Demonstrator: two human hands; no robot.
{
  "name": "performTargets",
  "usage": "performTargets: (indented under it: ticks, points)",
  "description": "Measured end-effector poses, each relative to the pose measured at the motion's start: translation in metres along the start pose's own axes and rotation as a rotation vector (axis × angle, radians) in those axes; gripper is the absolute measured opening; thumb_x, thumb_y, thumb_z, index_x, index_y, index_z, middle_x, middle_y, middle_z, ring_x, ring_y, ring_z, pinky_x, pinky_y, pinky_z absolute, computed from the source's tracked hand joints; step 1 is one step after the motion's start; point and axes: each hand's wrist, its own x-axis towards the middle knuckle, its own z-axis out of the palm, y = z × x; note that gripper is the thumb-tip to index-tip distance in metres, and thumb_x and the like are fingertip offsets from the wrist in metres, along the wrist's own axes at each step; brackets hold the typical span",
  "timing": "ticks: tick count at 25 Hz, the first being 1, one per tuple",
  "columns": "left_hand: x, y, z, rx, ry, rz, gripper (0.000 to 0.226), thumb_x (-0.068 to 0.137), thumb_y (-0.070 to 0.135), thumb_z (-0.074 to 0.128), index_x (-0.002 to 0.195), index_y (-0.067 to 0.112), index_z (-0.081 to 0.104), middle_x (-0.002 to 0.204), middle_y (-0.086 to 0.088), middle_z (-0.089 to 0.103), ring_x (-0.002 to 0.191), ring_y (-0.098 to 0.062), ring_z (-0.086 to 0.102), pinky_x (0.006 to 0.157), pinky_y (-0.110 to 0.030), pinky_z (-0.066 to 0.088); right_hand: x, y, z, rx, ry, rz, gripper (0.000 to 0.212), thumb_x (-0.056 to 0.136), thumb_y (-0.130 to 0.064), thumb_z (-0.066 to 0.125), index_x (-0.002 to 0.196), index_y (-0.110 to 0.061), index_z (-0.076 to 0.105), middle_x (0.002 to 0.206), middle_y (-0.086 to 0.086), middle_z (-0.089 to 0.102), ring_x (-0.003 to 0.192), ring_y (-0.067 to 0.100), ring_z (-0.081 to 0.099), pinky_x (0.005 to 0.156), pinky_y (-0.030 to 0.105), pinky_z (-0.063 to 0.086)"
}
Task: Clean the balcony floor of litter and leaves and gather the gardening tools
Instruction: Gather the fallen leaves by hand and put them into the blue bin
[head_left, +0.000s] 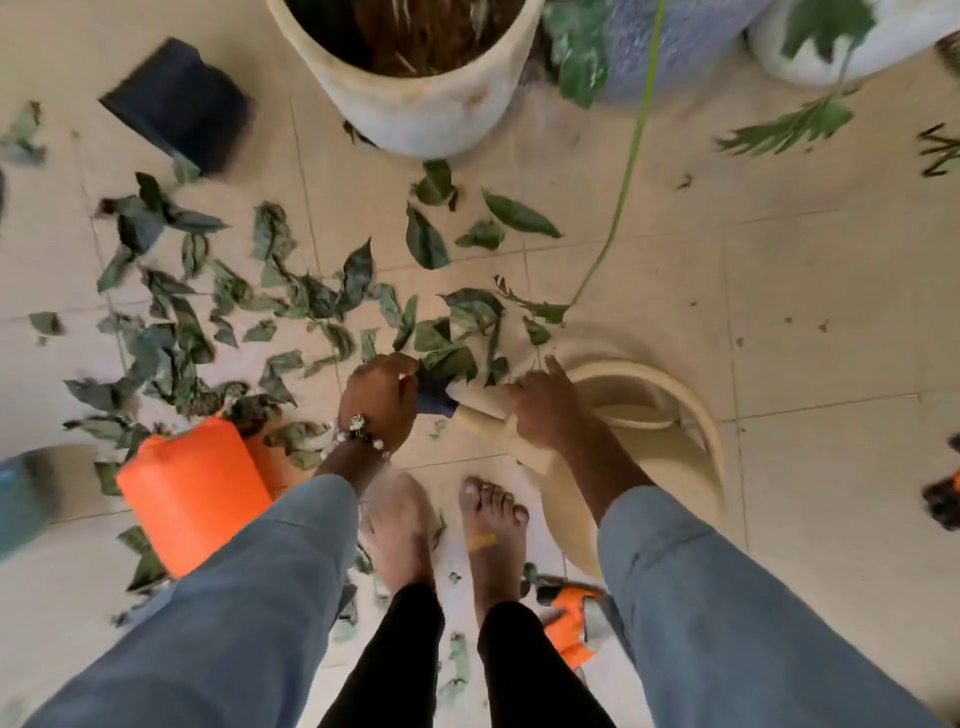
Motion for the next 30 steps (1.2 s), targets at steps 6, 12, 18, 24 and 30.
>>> performTargets:
  ticks: [6,12,18,24,30]
  points:
    - [0.014,-0.016,0.023,-0.157,0.017,-0.088,0.021,0.09,0.007,0.055,0.101,0.009,0.072,0.116,-0.008,0.069,0.103,-0.031,0.065,0.094,-0.037,0.047,-0.004,0.018,0.027,0.265,0.002,0.267,0.031,0.092,-0.005,0.047,0.12,-0.011,0.06,0.113,0.014,0.063,0.106,0.029,0.06,0.088,0.033,0.047]
    - [0.03,-0.026,0.049,-0.269,-0.035,-0.203,0.022,0.092,0.01,0.054,0.105,0.013,0.072,0.106,-0.004,0.072,0.102,-0.021,0.065,0.084,-0.018,0.04,0.029,0.013,0.066,0.336,0.154,0.415,0.037,0.09,-0.018,0.061,0.122,-0.002,0.051,0.12,0.017,0.055,0.109,0.03,0.055,0.089,0.037,0.048]
    - [0.04,-0.032,0.066,-0.656,-0.123,-0.333,0.018,0.094,0.016,0.057,0.081,0.027,0.065,0.094,-0.007,0.072,0.077,-0.021,0.066,0.075,-0.032,0.052,0.043,-0.012,0.065,0.779,0.522,0.515,0.011,0.084,0.002,0.061,0.09,-0.003,0.069,0.087,0.012,0.07,0.08,0.023,0.066,0.071,0.031,0.053]
    - [0.039,0.001,0.054,-1.089,-0.307,-0.583,0.032,0.1,0.032,0.048,0.095,0.007,0.067,0.084,-0.01,0.07,0.069,-0.017,0.065,0.07,-0.033,0.054,0.024,-0.036,0.006,1.435,0.2,0.027,0.019,0.084,-0.008,0.068,0.102,-0.009,0.071,0.1,0.005,0.072,0.096,0.02,0.068,0.088,0.037,0.055]
    - [0.056,-0.025,0.049,-1.229,-0.1,-0.783,0.037,0.104,0.016,0.038,0.078,0.006,0.063,0.035,0.007,0.042,0.027,-0.005,0.028,0.033,-0.011,0.024,0.067,0.012,0.026,0.662,0.514,0.571,0.038,0.089,-0.008,0.062,0.127,-0.011,0.057,0.13,0.014,0.053,0.115,0.025,0.051,0.093,0.03,0.045]
